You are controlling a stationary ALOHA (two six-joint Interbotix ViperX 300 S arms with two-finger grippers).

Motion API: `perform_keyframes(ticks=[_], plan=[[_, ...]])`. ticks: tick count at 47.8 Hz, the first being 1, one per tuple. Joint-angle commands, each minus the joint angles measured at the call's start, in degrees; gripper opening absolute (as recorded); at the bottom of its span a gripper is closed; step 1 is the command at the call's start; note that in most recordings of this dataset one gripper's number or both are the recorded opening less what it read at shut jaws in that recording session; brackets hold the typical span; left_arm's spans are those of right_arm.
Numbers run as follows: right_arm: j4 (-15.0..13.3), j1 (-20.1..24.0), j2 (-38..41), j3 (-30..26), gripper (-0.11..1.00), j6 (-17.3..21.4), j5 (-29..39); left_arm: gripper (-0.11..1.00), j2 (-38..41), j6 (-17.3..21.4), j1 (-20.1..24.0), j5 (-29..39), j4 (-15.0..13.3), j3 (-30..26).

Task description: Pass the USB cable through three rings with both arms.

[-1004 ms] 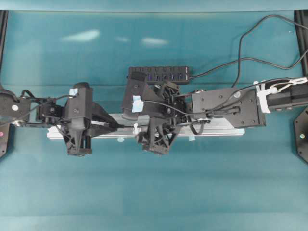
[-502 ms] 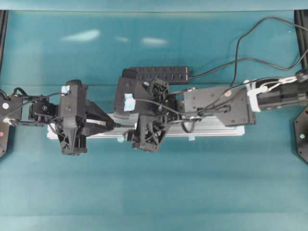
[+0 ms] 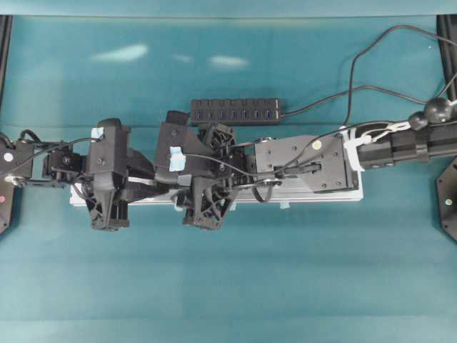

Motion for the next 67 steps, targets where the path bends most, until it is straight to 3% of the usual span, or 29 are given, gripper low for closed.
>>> perform_keyframes(ticks=[1, 6, 12, 38, 41, 47, 50, 57, 67], plan=[[-0.2, 0.3, -0.4, -0.7, 0.16, -0.6, -0.4, 0.24, -0.6, 0.0, -0.2, -0.4, 0.1, -0.7], [-0.1, 0.4, -0.4, -0.8, 0.02, -0.6, -0.6, 0.24, -0.6, -0.1, -0.2, -0.4, 0.1, -0.7], [-0.1, 0.4, -0.4, -0.8, -0.05, -0.7, -1.5, 0.24, -0.6, -0.2, -0.2, -0.4, 0.1, -0.7], [-0.1, 0.8, -0.3, -0.9, -0.07, -0.6, 1.4, 0.25, -1.1, -0.5, 0.3, 0.4, 0.1, -0.4], [-0.2, 0.8, -0.3, -0.8, -0.07, -0.6, 1.8, 0.34, -1.5, -0.4, 0.3, 0.4, 0.1, -0.4], [-0.1, 0.8, 0.0, -1.0, -0.07, -0.6, 3.0, 0.73, -2.5, -0.4, 0.3, 0.5, 0.1, -0.4], [-0.2, 0.8, 0.3, -1.2, -0.07, -0.6, 3.7, 0.87, -3.3, -0.5, 0.2, 0.7, 0.1, -0.4], [-0.2, 0.8, 1.2, -2.6, -0.07, -0.6, 5.4, 0.83, -6.7, -0.4, 0.2, 4.1, 0.1, 0.3], [-0.1, 0.8, 3.1, -5.6, -0.07, -0.6, 8.0, 0.81, -16.9, -0.5, 0.6, 17.8, 0.1, 2.9]])
